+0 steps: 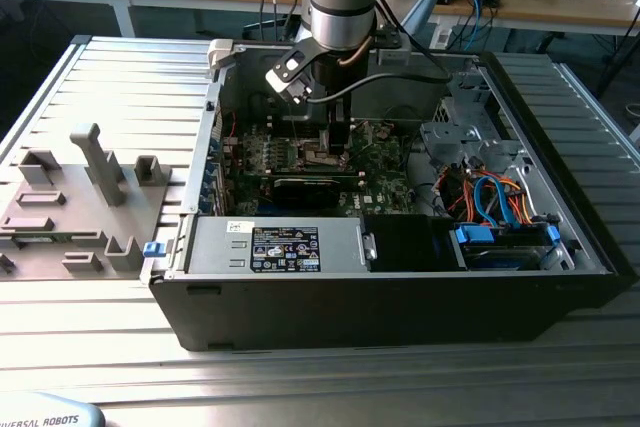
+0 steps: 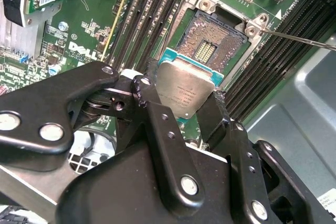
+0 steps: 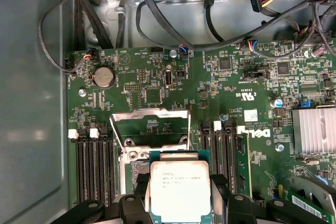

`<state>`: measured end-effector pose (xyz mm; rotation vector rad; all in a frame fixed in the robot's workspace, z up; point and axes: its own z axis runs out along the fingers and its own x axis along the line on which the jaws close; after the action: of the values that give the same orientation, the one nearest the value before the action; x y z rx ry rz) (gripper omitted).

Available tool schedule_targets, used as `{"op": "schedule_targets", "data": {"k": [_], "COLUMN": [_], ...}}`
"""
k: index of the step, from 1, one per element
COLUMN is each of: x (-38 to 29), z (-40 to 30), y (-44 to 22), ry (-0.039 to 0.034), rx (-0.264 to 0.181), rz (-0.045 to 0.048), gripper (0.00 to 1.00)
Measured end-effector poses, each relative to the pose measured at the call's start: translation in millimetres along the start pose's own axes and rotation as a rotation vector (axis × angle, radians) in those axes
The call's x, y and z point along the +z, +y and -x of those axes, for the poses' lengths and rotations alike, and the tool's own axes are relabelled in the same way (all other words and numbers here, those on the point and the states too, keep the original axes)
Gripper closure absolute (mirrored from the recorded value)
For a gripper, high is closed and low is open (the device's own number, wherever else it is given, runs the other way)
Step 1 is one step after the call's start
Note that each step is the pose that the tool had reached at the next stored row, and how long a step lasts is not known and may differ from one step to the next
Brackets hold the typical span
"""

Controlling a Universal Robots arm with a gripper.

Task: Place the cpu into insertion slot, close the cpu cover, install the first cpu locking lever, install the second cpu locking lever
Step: 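Place the cpu into insertion slot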

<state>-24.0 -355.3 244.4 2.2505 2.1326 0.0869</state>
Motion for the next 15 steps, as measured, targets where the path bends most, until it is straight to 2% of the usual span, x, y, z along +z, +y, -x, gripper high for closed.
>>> {"op": "schedule_targets", "data": {"k": [15], "x": [4.5], "z": [0.1], "y": [-0.3], "ry": [0.0], "rx": [0.0], "rz": [0.0], "gripper": [0.46]}}
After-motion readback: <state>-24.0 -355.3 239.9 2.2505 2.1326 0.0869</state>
